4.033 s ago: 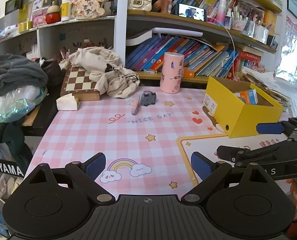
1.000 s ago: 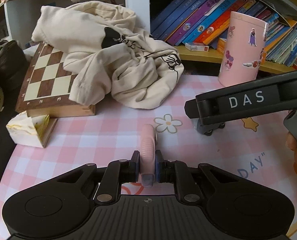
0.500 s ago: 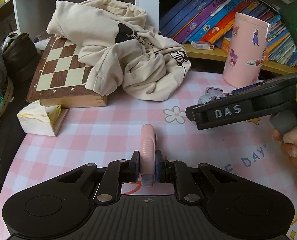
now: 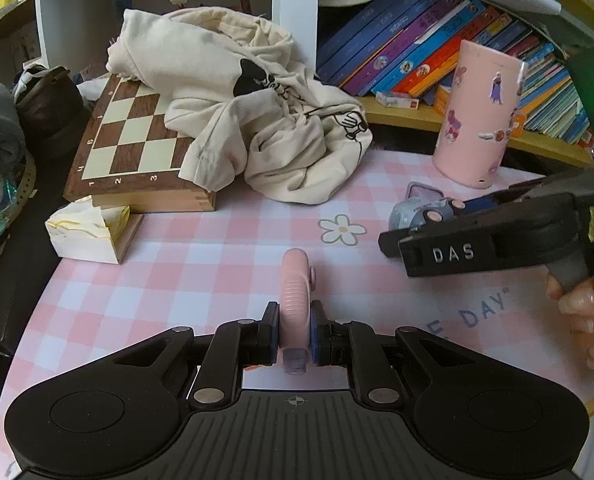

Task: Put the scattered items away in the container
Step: 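Close the left tool on the pink pen while the right tool grasps the grey toy car, then lift the pink pen with the left tool while the right tool carries the toy car toward the yellow box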

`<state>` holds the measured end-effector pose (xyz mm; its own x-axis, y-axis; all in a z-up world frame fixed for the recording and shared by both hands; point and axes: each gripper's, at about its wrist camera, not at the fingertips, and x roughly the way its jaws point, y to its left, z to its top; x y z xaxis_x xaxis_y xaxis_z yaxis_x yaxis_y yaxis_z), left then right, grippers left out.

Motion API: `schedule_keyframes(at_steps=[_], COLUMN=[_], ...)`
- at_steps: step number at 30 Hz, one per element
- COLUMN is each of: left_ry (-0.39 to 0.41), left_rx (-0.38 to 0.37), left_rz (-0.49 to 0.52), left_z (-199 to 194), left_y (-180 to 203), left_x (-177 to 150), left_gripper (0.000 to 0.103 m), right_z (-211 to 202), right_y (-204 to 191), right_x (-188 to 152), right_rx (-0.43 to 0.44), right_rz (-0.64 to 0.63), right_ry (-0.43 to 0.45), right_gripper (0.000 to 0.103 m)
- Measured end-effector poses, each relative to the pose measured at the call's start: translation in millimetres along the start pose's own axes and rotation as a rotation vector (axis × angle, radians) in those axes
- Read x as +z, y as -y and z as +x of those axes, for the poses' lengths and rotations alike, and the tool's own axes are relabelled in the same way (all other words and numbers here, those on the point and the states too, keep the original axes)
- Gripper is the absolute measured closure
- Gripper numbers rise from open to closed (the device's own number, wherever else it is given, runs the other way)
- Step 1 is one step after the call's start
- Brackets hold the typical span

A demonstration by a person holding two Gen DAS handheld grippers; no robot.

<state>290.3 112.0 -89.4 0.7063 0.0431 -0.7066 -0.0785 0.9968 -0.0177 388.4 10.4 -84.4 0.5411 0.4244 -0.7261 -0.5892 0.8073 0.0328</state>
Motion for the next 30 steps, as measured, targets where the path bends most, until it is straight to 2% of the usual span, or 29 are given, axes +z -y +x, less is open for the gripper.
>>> schedule_keyframes(at_steps=[9, 30], left_ry=[0.014, 0.045], left_rx=[-0.032, -0.081], left_rz=[-0.012, -0.029], left_z=[-35, -130], left_y=[3, 2], left_x=[-14, -70], left_gripper=[0.09, 0.09], right_z=[-39, -130], right_y=[-14, -56], right_x=[-19, -80], right_rx=[0.025, 0.025], right_rz=[0.014, 0.041], right_ry=[0.001, 0.016], right_gripper=[0.041, 0.041])
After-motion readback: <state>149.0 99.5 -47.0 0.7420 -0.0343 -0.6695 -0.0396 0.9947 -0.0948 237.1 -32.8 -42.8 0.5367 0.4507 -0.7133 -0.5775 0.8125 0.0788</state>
